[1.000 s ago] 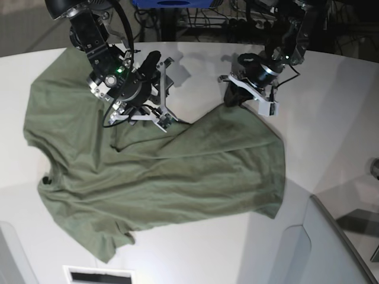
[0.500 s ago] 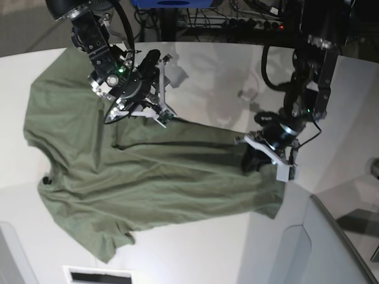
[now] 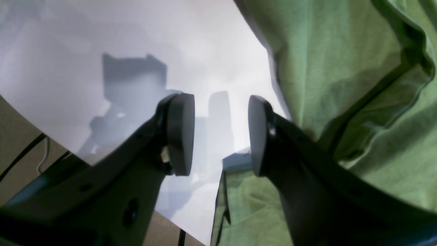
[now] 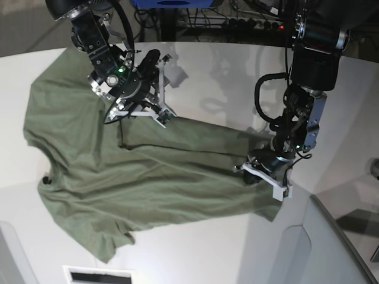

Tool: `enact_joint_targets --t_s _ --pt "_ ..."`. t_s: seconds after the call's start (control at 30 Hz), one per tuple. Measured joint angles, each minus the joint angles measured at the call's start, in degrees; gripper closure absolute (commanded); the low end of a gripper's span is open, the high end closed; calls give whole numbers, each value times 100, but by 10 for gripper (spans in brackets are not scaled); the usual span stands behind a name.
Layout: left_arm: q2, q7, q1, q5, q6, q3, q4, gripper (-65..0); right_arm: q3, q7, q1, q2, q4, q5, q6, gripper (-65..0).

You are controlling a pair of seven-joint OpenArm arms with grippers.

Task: Layout the t-shirt on the table in an organized manner, then fold the t-shirt properly
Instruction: 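Lower the left gripper onto the shirt body and grasp the fabric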

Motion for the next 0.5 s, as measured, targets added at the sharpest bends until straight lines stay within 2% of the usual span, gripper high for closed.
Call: enact_joint_targets --t_s 0.13,0.2,0.27,0.37,0.5 --pt "98 -15 -79 -22 -15 -59 -11 -355 0 0 0 0 0 0 0 -234" --pt "107 -15 -96 -15 -17 -59 2 -451 0 0 0 0 0 0 0 -234" --pt "94 -13 -90 -20 -13 -61 35 -502 0 0 0 0 0 -2 0 -234" --pt "87 -2 -87 -17 4 -66 138 -477 -4 0 -2 -7 0 2 0 -234" --pt "92 -98 262 -83 -20 -70 527 -311 2 -2 -15 -4 0 -2 -2 -233"
